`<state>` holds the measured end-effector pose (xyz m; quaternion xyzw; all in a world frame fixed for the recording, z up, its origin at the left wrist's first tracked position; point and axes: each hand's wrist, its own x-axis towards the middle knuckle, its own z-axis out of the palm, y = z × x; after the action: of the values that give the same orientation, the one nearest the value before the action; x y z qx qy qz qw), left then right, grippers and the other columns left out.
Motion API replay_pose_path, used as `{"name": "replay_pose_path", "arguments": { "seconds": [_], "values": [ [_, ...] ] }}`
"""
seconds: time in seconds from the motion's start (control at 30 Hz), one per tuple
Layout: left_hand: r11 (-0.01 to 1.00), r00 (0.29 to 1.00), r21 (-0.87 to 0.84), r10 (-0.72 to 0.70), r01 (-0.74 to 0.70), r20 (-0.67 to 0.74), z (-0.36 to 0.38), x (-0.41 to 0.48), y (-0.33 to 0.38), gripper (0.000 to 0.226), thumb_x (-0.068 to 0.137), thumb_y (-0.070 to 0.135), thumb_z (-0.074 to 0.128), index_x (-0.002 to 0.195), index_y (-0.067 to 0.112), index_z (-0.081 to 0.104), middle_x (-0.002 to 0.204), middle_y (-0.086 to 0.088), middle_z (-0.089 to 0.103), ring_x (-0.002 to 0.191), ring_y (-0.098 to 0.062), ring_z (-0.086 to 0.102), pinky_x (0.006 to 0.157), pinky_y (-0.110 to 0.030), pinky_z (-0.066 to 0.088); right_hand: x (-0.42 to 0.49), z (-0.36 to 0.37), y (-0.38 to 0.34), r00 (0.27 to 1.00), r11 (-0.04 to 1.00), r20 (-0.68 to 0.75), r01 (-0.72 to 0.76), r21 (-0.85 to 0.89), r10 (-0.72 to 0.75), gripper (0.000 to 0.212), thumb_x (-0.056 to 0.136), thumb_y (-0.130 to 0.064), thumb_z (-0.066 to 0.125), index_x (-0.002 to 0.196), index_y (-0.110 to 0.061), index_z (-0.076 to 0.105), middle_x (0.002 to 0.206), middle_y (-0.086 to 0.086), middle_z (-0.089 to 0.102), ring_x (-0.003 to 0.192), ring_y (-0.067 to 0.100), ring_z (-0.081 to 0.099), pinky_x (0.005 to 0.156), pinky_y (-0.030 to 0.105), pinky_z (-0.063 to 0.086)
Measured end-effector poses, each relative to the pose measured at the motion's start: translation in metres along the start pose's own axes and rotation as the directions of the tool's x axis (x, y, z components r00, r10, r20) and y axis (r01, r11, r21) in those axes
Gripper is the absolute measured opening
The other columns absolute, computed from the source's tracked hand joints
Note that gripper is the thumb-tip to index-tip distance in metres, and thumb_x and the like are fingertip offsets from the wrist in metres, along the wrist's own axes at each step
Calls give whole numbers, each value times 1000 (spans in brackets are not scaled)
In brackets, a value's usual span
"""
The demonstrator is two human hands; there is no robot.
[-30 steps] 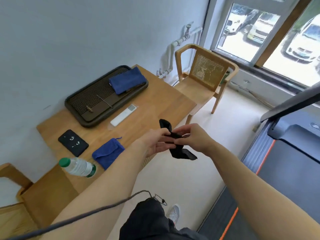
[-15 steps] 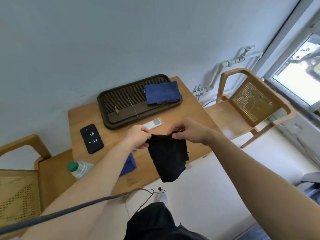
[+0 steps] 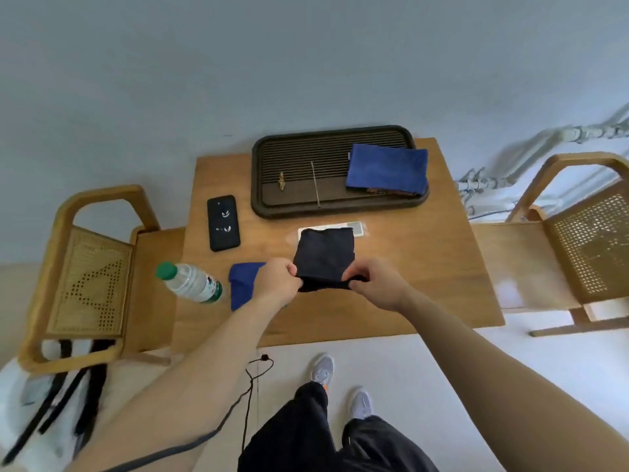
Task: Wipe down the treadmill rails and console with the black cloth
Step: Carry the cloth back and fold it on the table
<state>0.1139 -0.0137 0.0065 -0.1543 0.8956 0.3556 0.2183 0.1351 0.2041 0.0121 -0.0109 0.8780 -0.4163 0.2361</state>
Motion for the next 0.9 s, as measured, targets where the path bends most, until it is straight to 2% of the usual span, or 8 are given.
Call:
{"name": "replay_pose_path", "arguments": {
  "seconds": [0.13,0.23,0.3,0.5,0.6,0.7,0.8,0.9],
  "values": [
    [988,990,84,-133,130,35,61,-19,-49,31,80,12,72,67,24,47,72,2,58,74,-24,62,61,-32,44,-5,51,65,985,993,125,-112,-34,115,25,90,-7,57,91,-29,69,98,-12,67,94,12,63,83,26,50],
    [983,982,25,-181,180,53,88,-27,-69,28,77,8,76,68,23,53,71,2,61,72,-22,64,63,-35,53,-5,68,90,975,991,181,-120,-56,128,25,91,-8,56,95,-28,71,101,-11,68,95,13,63,81,25,49],
    [963,968,-108,-238,246,79,91,-26,-70,24,78,2,74,74,19,58,73,-3,65,68,-25,68,66,-38,59,2,65,93,978,993,168,-117,-35,121,24,92,-9,56,96,-29,69,101,-9,68,94,13,63,78,25,48],
    [800,956,-526,-271,290,115,65,27,-44,18,83,5,77,95,9,64,84,-7,67,63,-13,62,54,-22,51,61,33,73,997,996,12,-79,28,79,22,95,-10,57,108,-20,72,107,-9,67,104,11,60,92,30,50],
    [676,957,-692,-279,253,78,57,58,-33,31,86,11,77,115,11,65,109,-8,69,85,-13,68,76,-26,59,97,23,59,988,991,-80,-129,41,132,30,97,-12,55,124,-19,66,122,-2,65,114,18,60,95,33,51],
    [838,979,-531,-189,122,-74,52,65,-27,47,92,20,68,137,27,55,135,7,55,117,-11,55,99,-29,47,114,24,55,969,966,-147,-217,-138,197,56,96,-18,53,150,-24,41,145,6,51,121,27,56,98,41,51],
    [935,994,-352,-79,48,-74,50,56,-34,48,98,17,59,144,25,50,143,5,50,125,-11,47,93,-23,37,108,31,53,960,941,-121,-273,-201,253,62,94,-19,51,153,-20,33,154,9,39,134,32,42,110,46,41],
    [987,999,-158,-39,41,16,39,47,-41,39,98,18,58,137,18,59,139,0,57,125,-16,52,95,-25,39,91,29,46,957,926,-66,-290,-243,283,60,93,-21,51,151,-17,37,151,11,40,135,33,40,110,47,41]
  ]
}}
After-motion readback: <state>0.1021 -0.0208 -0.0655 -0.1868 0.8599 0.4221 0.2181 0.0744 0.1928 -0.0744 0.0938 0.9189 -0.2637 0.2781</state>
